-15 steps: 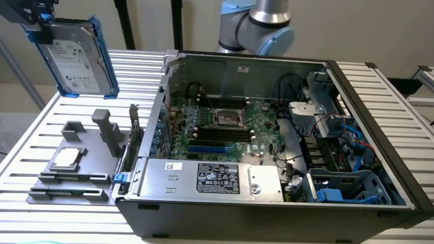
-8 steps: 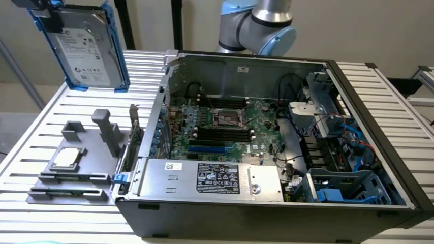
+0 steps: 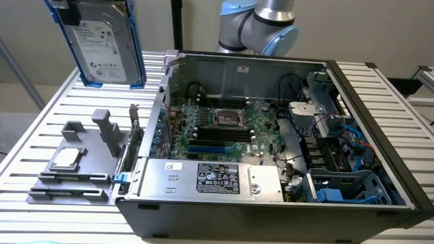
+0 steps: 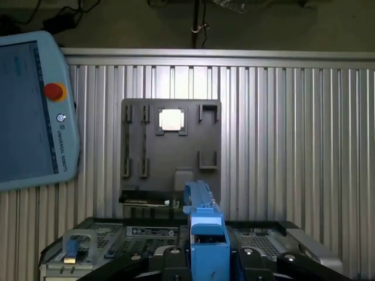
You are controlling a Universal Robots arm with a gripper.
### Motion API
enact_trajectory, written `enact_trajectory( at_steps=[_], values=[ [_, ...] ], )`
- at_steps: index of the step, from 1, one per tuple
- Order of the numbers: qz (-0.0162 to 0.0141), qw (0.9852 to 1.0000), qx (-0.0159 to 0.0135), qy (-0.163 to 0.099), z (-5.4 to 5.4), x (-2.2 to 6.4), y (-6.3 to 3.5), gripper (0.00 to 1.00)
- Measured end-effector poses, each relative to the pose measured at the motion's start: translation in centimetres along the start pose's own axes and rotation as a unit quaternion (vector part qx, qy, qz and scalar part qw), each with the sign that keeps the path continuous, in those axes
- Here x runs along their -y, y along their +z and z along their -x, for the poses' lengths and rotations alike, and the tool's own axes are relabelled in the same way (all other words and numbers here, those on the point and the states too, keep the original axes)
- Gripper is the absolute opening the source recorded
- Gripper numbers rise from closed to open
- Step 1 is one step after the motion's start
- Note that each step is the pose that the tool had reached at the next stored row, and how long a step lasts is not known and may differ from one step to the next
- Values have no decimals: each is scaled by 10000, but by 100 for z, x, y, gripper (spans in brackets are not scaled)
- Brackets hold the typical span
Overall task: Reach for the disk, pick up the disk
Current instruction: 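Pick up the disk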
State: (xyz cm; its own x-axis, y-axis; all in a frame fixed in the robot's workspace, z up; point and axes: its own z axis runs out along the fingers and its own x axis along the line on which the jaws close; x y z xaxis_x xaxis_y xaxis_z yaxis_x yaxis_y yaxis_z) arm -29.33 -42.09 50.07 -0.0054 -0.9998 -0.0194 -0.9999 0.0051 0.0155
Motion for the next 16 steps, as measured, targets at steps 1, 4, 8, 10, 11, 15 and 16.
enact_trajectory(
  at_steps=[1, 4, 8, 10, 11, 15, 16],
  values=[
    [1, 10000, -1, 0, -16, 46, -11, 33],
    [1, 10000, 0, 0, -67, 182, -34, 33],
    [1, 10000, -1, 0, -140, 363, -55, 33],
    [1, 10000, 0, 0, -196, 499, -67, 33],
    [1, 10000, 0, 0, -215, 543, -70, 33],
    [0, 10000, 0, 0, -295, 727, -82, 33],
    [0, 10000, 0, 0, -315, 774, -84, 33]
  ],
)
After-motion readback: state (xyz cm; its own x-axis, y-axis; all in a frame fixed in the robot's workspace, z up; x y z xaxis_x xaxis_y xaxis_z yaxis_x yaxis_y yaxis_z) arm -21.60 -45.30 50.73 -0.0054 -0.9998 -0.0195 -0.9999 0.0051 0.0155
